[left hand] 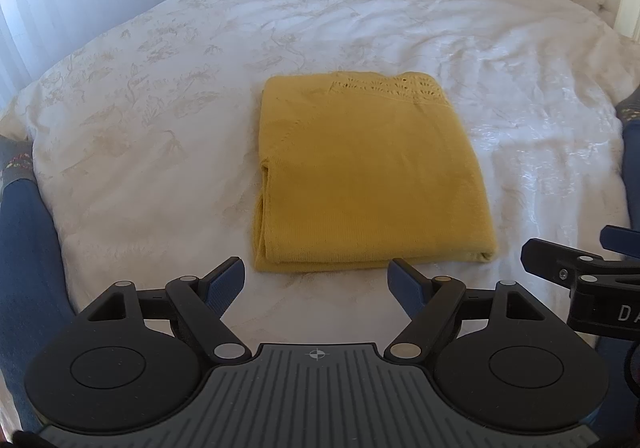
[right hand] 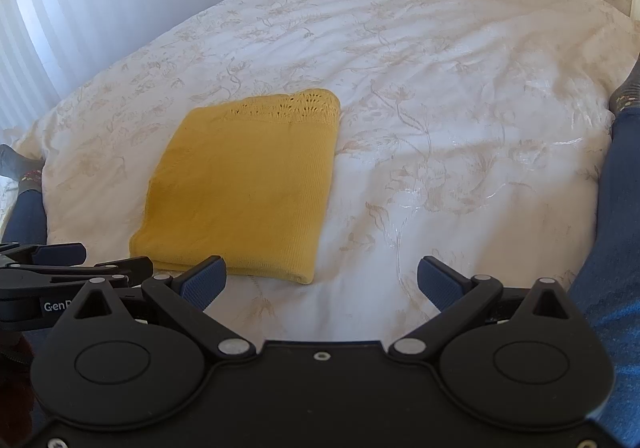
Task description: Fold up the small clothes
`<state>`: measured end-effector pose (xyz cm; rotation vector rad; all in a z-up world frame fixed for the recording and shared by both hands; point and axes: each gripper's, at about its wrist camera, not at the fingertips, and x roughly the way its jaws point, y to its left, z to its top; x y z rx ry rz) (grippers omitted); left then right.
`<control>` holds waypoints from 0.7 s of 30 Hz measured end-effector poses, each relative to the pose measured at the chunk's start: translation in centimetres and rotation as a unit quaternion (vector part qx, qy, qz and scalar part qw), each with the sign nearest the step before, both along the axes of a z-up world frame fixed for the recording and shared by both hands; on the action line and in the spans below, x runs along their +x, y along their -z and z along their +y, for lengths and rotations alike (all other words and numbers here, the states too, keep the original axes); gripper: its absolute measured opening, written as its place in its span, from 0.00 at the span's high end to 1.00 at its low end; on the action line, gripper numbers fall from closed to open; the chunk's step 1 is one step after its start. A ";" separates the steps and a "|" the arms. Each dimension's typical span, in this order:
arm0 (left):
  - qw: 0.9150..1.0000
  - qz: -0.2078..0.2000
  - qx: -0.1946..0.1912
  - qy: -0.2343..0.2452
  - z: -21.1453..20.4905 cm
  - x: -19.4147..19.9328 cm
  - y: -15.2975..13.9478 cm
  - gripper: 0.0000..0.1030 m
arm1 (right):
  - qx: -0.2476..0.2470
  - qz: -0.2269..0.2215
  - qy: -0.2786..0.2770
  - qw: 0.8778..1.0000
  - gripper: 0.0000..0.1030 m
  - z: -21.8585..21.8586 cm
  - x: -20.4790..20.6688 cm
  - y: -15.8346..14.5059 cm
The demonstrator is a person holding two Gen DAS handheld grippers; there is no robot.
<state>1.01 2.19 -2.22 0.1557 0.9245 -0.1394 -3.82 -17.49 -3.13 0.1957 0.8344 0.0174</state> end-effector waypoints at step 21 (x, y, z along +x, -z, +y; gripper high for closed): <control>1.000 0.002 0.002 -0.017 0.9 0.7 0.0 0.24 | 0.008 0.020 0.008 1.000 0.01 0.3 0.3 0.5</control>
